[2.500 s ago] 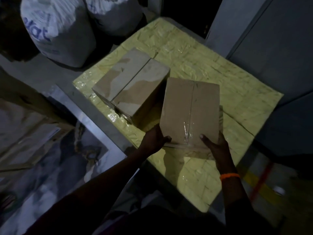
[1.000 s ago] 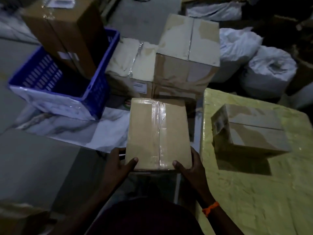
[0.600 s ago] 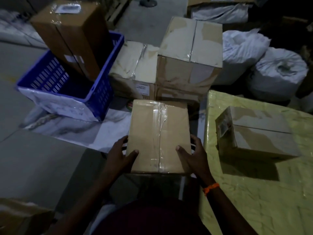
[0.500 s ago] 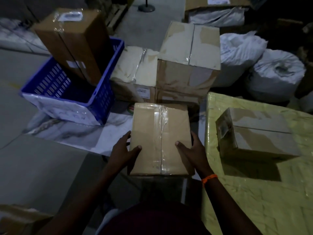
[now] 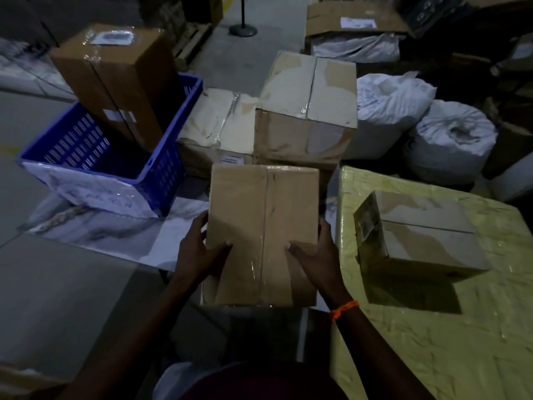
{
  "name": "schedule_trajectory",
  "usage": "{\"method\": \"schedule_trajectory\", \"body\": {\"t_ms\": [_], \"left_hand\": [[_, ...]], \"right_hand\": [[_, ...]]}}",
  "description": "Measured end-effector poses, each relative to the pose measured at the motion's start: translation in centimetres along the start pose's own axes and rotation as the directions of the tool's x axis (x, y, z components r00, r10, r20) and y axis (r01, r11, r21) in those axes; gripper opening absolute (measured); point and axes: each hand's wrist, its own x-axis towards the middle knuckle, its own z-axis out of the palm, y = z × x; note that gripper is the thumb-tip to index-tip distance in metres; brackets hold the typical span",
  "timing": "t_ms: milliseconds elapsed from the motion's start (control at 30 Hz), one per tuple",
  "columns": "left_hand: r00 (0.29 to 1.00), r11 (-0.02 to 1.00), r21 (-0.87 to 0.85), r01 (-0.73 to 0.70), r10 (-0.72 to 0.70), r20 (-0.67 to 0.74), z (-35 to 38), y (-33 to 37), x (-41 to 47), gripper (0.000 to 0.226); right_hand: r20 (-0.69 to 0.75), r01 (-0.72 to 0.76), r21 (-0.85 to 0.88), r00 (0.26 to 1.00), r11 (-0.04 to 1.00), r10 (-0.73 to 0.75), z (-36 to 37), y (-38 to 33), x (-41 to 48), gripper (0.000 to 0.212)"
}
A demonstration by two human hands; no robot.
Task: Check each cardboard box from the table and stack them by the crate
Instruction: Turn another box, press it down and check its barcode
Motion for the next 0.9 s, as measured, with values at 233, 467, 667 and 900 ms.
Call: {"method": "schedule_trajectory", "body": {"t_ms": [233,467,667,900], "left_hand": [[0.979,0.991,-0.099,-0.091,0.071,-0.193,0.7,0.5,-0.4,0.066],[0.975,0.993,-0.112,-0.044,0.018,-0.221,2.1,-1.3,-2.8,0.063],[0.977,0.996,-0.086,-0.033,0.014,-0.213,2.0,-2.5,-3.5,0.054],[0.986,0.987,-0.145,-0.076,0.052,-0.161,0.9,-1.3,-4.0,0.064]], "right_hand": [[-0.079,0.061,0.122,0.996,0.991,-0.051,-1.1,-0.8,0.9,0.073],[-0.064,0.005,0.209,0.998,0.978,0.009,-1.8,2.0,-1.2,0.033],[0.026,-0.105,0.355,0.994,0.929,0.103,-2.1,2.7,-3.0,0.027],[0.044,-0.113,0.418,0.994,0.902,0.104,-2.6,1.6,-2.5,0.026]]}}
